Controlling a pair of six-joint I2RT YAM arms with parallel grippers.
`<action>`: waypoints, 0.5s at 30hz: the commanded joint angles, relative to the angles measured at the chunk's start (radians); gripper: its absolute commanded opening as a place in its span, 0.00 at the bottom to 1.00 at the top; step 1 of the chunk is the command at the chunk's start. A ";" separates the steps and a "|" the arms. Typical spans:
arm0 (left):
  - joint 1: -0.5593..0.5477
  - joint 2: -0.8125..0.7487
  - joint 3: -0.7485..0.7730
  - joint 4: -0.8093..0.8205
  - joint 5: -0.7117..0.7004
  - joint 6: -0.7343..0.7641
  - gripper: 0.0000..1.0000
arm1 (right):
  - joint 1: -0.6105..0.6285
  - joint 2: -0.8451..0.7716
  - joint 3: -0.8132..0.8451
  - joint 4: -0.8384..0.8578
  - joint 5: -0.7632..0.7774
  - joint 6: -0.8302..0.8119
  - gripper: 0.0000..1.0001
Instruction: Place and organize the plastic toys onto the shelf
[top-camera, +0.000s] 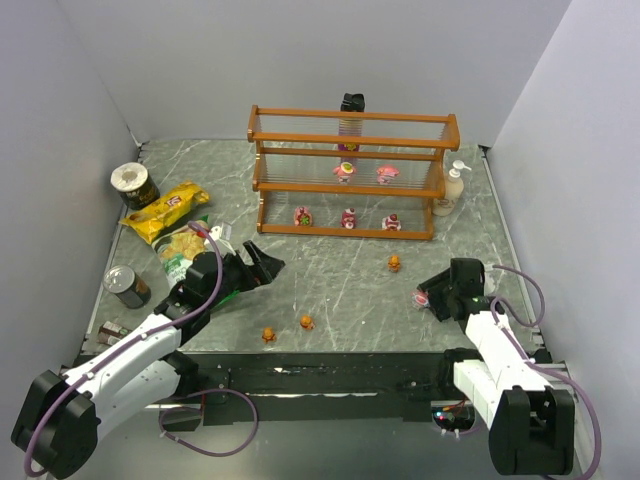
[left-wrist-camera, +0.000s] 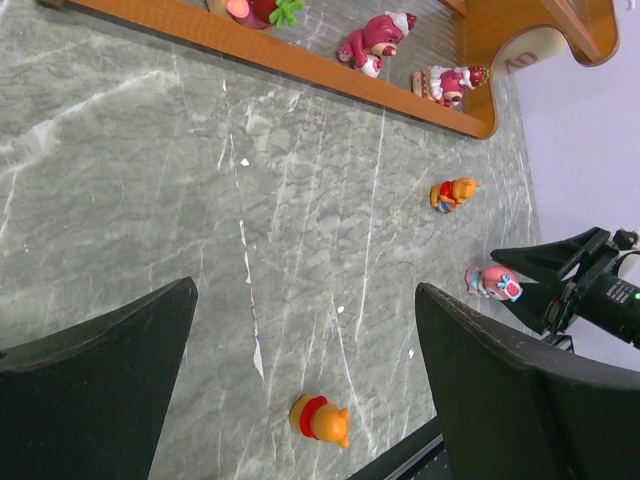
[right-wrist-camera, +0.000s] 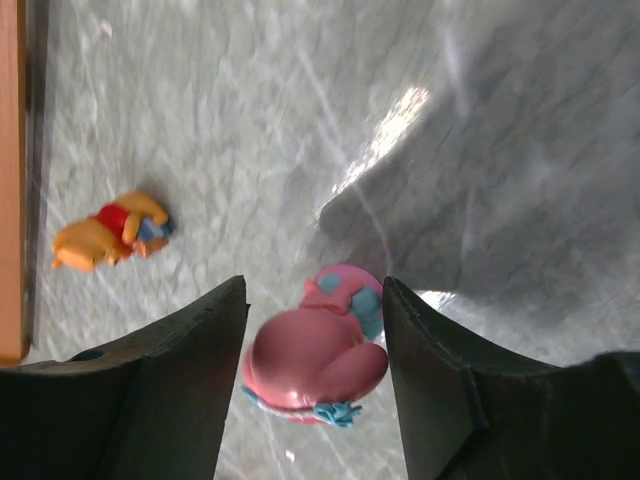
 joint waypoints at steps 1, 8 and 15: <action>0.004 -0.004 0.004 0.012 -0.012 -0.001 0.96 | 0.014 -0.022 -0.006 -0.016 -0.092 -0.028 0.61; 0.004 0.000 0.006 0.011 -0.017 0.001 0.96 | 0.090 0.031 -0.022 0.062 -0.165 -0.013 0.55; 0.004 0.003 0.004 0.009 -0.023 0.002 0.96 | 0.262 0.169 0.021 0.157 -0.175 0.013 0.53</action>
